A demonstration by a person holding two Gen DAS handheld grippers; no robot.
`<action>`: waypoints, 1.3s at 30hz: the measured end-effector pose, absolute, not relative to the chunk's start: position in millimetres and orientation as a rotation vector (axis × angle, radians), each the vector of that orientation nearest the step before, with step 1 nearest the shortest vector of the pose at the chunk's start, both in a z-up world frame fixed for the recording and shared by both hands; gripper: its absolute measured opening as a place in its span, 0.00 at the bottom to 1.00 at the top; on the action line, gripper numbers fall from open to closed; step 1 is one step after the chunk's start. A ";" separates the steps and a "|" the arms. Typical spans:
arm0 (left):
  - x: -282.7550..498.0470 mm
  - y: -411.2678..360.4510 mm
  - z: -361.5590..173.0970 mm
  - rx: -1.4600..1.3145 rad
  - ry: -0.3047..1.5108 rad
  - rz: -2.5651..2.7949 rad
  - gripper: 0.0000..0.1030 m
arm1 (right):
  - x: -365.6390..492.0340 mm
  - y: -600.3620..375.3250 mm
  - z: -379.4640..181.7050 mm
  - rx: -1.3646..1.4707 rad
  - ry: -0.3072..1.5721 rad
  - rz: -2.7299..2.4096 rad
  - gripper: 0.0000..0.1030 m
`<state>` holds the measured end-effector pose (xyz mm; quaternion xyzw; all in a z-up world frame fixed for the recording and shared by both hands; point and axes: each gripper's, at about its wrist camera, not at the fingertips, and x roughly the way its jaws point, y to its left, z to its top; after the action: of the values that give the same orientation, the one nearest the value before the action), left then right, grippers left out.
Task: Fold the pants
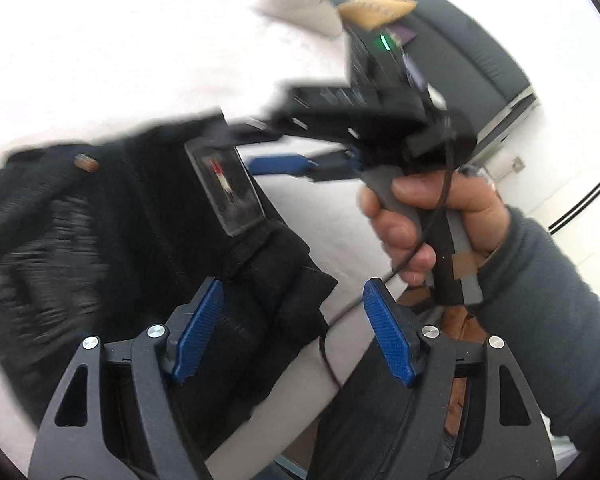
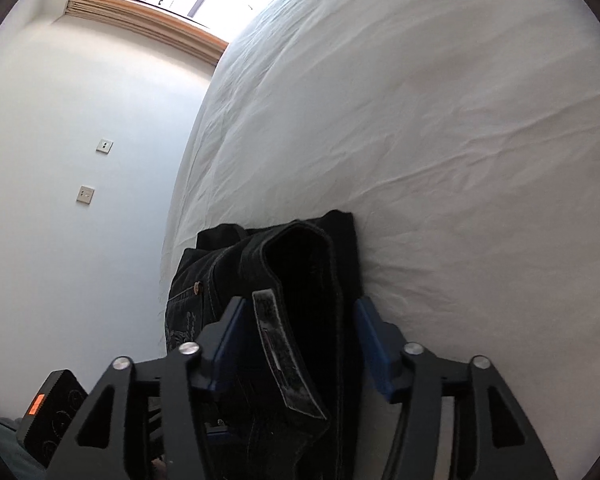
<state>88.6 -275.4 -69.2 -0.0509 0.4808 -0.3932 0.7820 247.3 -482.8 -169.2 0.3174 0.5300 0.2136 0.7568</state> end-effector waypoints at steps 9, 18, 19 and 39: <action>146.7 -174.9 -75.8 -0.235 0.997 -0.602 0.70 | 173.4 -450.1 -118.3 0.694 1.029 0.629 0.64; 174.0 -191.1 -114.9 -0.129 1.041 -0.579 0.72 | 155.9 -468.7 -182.7 0.797 1.139 0.454 0.41; 172.1 -187.7 -112.6 -0.148 1.027 -0.597 0.72 | 156.5 -467.9 -174.4 0.759 1.149 0.440 0.43; 91.5 -151.9 -105.4 -0.075 0.857 -0.598 0.72 | 214.1 -461.9 -138.7 0.765 1.003 0.481 0.72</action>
<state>91.5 -151.9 -105.4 -0.0357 0.4092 -0.2853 0.8660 214.1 -461.9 -138.7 0.3541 0.4642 0.2226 0.7807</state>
